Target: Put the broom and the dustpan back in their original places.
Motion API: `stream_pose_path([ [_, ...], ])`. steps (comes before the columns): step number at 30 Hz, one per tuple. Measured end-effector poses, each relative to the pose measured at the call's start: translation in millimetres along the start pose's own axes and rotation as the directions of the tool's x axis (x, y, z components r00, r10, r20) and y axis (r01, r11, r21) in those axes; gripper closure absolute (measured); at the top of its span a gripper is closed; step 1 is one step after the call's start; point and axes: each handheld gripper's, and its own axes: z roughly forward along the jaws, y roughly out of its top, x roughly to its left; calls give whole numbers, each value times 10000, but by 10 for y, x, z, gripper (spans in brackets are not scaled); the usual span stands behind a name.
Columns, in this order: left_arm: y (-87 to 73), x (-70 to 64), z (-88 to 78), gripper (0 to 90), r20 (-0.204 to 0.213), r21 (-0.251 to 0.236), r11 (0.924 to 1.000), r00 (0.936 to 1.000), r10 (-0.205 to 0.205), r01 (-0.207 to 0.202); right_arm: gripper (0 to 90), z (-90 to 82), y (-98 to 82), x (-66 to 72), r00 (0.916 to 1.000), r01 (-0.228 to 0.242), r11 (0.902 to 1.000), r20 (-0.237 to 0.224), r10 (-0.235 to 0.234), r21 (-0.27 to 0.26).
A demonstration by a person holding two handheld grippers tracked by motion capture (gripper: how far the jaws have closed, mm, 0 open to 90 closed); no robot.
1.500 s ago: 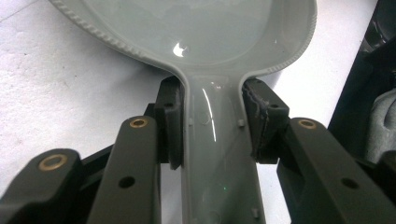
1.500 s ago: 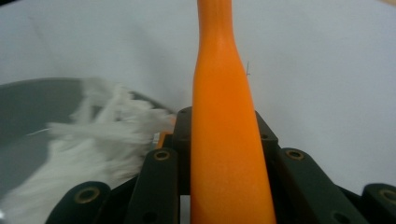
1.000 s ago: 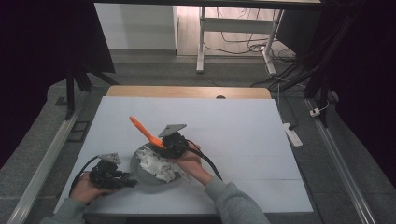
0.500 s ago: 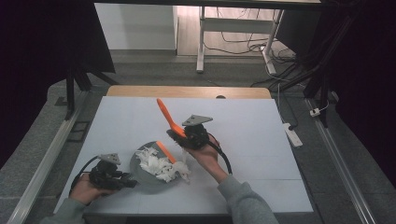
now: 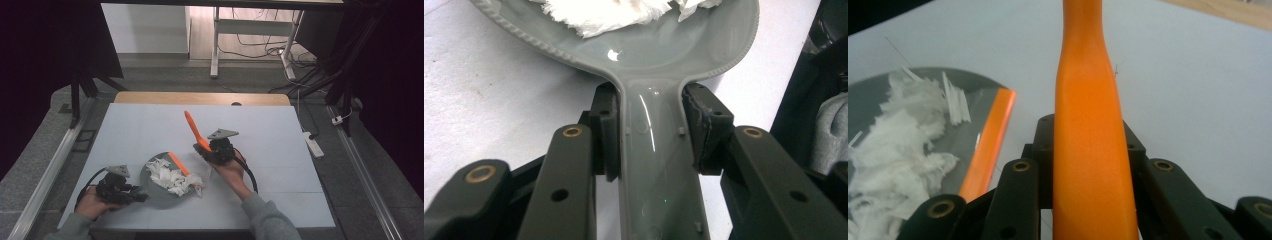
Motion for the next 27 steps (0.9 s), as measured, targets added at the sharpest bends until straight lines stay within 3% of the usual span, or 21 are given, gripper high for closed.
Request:
stream_pose_path([
  [8,-9,-103,44,615,92,35,10000,10000,20,-21,708,-117,-222,3,9987,-330,9987,399,315,376],
  [12,-47,-140,39,615,117,31,10000,9999,22,-22,708,-145,-285,58,9971,-724,9965,248,715,408],
  [18,-66,-193,60,615,84,76,10000,10000,-4,3,708,-119,-326,266,9979,-649,9962,39,648,584],
  [27,-33,-268,106,615,-15,-15,10000,10000,-67,67,708,8,-250,655,9937,-479,9976,-990,527,496],
])
